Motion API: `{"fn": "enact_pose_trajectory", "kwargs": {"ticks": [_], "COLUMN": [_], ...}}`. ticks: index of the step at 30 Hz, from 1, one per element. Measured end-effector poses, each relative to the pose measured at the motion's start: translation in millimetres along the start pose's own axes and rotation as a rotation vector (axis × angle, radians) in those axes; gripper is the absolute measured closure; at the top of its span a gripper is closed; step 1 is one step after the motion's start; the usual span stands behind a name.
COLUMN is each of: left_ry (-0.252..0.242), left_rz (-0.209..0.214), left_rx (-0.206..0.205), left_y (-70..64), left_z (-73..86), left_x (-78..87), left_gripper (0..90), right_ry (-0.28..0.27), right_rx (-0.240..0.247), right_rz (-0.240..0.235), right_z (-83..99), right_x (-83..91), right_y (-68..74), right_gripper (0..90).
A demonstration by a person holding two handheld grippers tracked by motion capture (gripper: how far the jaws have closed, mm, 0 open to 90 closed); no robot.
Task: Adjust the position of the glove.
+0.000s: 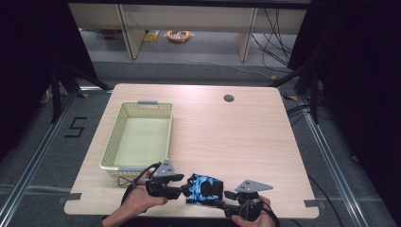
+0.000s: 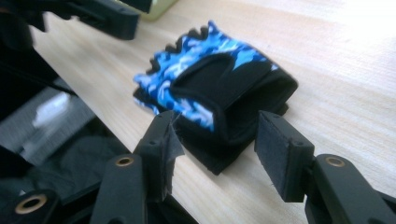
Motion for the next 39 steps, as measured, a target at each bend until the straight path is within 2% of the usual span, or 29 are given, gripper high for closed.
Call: {"fn": "enact_pose_trajectory", "kwargs": {"ticks": [1,2,3,4,5,6,7,10,11,13,14,15,18,19,21,22,23,24,26,28,29,30,32,34,35,36,37,39], "left_ry": [0.002,0.009,0.022,0.029,0.033,0.043,0.055,0.067,0.073,0.104,0.104,0.103,0.106,0.109,0.100,0.101,0.098,0.107,0.098,0.093,0.102,0.090,0.091,0.078,0.077,0.062,0.048,0.039], "left_rz": [-0.002,0.000,0.003,0.013,0.022,0.026,0.028,0.026,0.023,0.010,0.010,0.017,-0.012,-0.016,-0.026,-0.046,-0.047,-0.061,-0.063,-0.071,-0.087,-0.072,-0.077,-0.075,-0.077,-0.077,-0.077,-0.079], "left_rx": [-0.004,-0.004,-0.009,-0.020,0.004,0.000,-0.007,-0.014,-0.019,-0.066,-0.066,-0.057,-0.103,-0.115,-0.093,-0.113,-0.131,-0.117,-0.118,-0.123,-0.138,-0.127,-0.138,-0.143,-0.147,-0.148,-0.150,-0.159], "left_y": [-1.8,-4.0,-6.1,-7.4,-11.1,-12.7,-15.6,-20.2,-22.0,-22.4,-22.4,-24.3,-23.6,-22.6,-22.6,-20.8,-19.6,-19.3,-19.8,-20.0,-19.1,-20.0,-19.1,-20.5,-20.7,-22.0,-23.1,-24.2], "left_z": [4.3,8.6,12.4,14.8,18.8,21.2,25.1,28.6,29.8,30.7,30.7,30.5,28.9,28.7,29.2,29.0,28.3,29.1,28.8,28.6,28.0,27.6,26.6,24.5,23.5,22.2,20.1,18.5], "left_x": [0.5,0.7,0.7,0.6,-0.3,-0.4,-2.1,-6.4,-8.8,-14.8,-14.8,-17.2,-19.4,-20.0,-20.8,-20.7,-20.7,-20.9,-21.5,-21.5,-20.3,-20.6,-18.9,-15.4,-13.4,-11.1,-5.8,-1.7], "left_gripper": [51.6,51.2,51.2,50.8,50.5,50.4,50.0,49.9,50.3,51.3,52.6,53.7,56.7,59.1,65.7,69.7,72.9,74.5,77.9,82.3,83.6,84.3,85.9,86.5,86.6,86.8,86.9,86.9], "right_ry": [-0.006,0.001,0.009,0.016,0.013,0.018,0.032,0.049,0.043,0.058,0.058,0.080,0.074,0.094,0.082,0.109,0.112,0.112,0.094,0.101,0.108,0.095,0.095,0.055,0.072,0.059,0.049,0.040], "right_rx": [0.042,0.054,0.045,0.077,0.084,0.098,0.140,0.162,0.184,0.194,0.194,0.211,0.233,0.249,0.252,0.268,0.260,0.282,0.263,0.272,0.284,0.291,0.275,0.294,0.292,0.299,0.325,0.332], "right_rz": [0.010,0.021,0.017,0.029,0.026,0.029,0.047,0.065,0.071,0.071,0.071,0.068,0.080,0.080,0.083,0.079,0.080,0.078,0.070,0.070,0.068,0.059,0.046,0.037,0.031,0.031,0.003,0.004], "right_z": [-0.3,-0.2,0.0,-1.0,-1.2,-2.0,-3.3,-3.5,-2.9,-2.5,-2.5,-3.0,-2.9,-3.9,-4.0,-5.1,-4.7,-5.4,-5.6,-6.4,-7.3,-8.0,-9.7,-12.3,-14.2,-15.3,-17.4,-17.8], "right_x": [-2.2,-3.3,-4.6,-5.1,-6.1,-6.6,-8.2,-10.2,-15.0,-18.1,-18.1,-19.2,-22.1,-21.0,-23.1,-21.7,-22.5,-22.8,-23.5,-23.5,-22.4,-22.6,-20.1,-18.0,-13.1,-10.1,-4.8,-3.0], "right_y": [-2.2,-1.6,0.8,0.0,1.0,3.2,5.4,7.5,8.4,10.3,10.3,11.0,10.5,9.6,9.9,9.1,10.1,8.6,9.3,8.2,6.6,5.3,5.4,6.0,7.9,10.0,15.4,17.6], "right_gripper": [49.3,49.3,49.4,50.1,50.3,50.4,50.6,51.8,54.1,54.9,54.9,56.8,61.3,63.2,66.6,68.4,71.6,73.9,79.2,83.7,84.9,85.5,86.4,86.9,87.0,87.0,87.1,87.1]}}
Point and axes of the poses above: each handheld gripper's, and its own axes: x roughly backward along the jaws, z roughly out of its underside, y roughly to its left, the point moved 2 cm from there along -x, roughly forward along the jaws, and after that the axes turned 3 degrees about z, right-handed, at the moved point
